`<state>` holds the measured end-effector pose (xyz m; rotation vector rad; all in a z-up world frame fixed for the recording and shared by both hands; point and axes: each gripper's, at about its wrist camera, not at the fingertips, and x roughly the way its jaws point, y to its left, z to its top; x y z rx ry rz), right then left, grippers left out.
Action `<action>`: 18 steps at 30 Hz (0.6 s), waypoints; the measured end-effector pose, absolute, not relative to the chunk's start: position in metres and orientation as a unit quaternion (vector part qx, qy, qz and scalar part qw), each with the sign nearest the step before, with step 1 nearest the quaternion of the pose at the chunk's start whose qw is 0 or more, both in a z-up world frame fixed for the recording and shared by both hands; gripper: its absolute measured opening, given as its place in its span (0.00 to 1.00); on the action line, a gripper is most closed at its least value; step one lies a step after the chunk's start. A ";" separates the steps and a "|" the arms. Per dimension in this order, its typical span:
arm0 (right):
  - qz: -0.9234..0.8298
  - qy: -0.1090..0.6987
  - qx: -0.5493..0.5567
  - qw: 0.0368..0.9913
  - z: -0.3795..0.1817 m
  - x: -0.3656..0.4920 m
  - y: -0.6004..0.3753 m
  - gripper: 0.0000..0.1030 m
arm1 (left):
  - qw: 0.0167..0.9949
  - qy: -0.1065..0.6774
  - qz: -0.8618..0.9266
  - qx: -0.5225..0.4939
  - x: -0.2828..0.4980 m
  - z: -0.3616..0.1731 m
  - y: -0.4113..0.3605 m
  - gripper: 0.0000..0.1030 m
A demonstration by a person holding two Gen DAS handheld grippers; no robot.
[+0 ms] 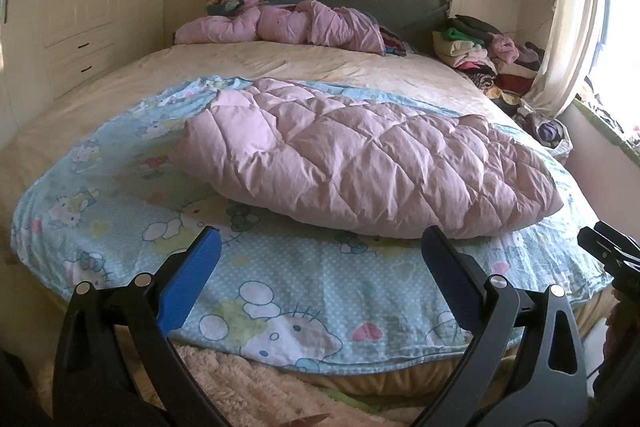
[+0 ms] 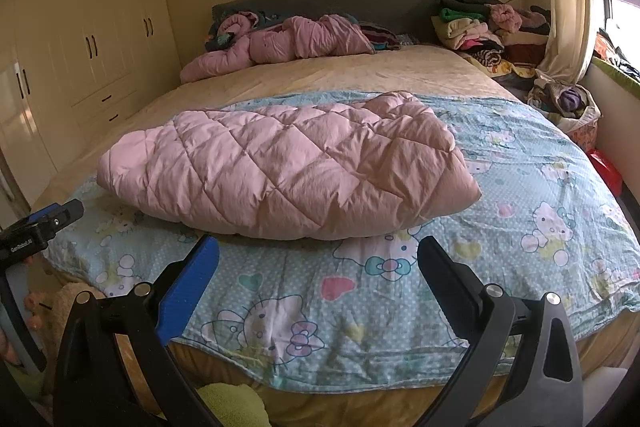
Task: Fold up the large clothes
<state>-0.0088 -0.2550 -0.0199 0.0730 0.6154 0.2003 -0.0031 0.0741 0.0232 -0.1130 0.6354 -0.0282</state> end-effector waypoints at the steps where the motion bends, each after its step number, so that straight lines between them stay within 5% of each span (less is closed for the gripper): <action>1: 0.098 0.302 0.035 0.948 -0.020 -0.009 -0.255 0.96 | 0.948 0.312 -0.014 -0.056 -0.004 0.024 0.074 0.91; 18: 0.102 0.302 0.039 0.947 -0.019 -0.011 -0.253 0.96 | 0.949 0.312 -0.013 -0.055 -0.003 0.023 0.075 0.91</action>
